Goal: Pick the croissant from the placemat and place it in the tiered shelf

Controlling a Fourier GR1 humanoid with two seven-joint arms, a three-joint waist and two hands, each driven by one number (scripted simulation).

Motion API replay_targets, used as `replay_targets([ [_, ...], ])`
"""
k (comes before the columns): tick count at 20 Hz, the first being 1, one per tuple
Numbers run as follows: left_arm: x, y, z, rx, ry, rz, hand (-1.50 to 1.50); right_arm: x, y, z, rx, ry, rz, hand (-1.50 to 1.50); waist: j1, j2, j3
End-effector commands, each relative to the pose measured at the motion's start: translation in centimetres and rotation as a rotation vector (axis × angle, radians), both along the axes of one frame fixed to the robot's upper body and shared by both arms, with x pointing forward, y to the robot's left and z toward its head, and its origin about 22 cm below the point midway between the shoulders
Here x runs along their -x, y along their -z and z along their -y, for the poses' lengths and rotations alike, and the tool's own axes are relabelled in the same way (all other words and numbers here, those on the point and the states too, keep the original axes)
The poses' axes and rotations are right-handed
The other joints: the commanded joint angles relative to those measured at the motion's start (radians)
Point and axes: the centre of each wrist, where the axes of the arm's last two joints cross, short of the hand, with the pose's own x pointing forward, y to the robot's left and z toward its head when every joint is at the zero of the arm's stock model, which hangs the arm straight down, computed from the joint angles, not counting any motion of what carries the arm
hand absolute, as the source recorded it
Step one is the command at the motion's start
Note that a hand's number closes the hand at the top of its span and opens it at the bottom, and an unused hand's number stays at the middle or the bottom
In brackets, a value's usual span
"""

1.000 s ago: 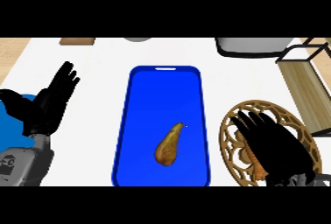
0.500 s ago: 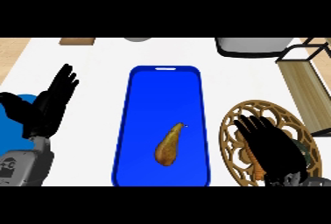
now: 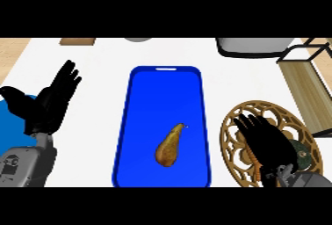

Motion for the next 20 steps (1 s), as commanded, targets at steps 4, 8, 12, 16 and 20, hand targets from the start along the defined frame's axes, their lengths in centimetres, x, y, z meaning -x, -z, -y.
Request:
replay_targets([
  [4,-0.2,0.9,-0.2,-0.006,-0.002,-0.005,0.00,-0.2,2.2,1.3,-0.004,0.014,-0.032,-1.50,-0.002,0.000,0.000],
  [8,0.7,0.9,-1.8,0.004,-0.002,0.001,0.00,0.8,3.1,1.5,0.024,0.017,-0.057,1.50,-0.001,-0.001,0.000],
  [12,-0.3,0.7,-2.4,0.009,-0.003,0.006,0.00,0.1,5.6,0.6,0.017,-0.027,-0.080,1.50,0.000,0.000,0.000],
  [16,-0.9,0.4,-0.5,0.004,-0.017,0.006,0.00,-0.6,6.0,3.1,0.011,-0.138,0.026,1.50,-0.001,0.001,0.000],
  [20,0.4,1.1,-0.1,0.006,0.011,-0.004,0.00,-2.5,4.9,1.1,-0.031,-0.157,0.098,1.50,0.004,0.001,0.000],
])
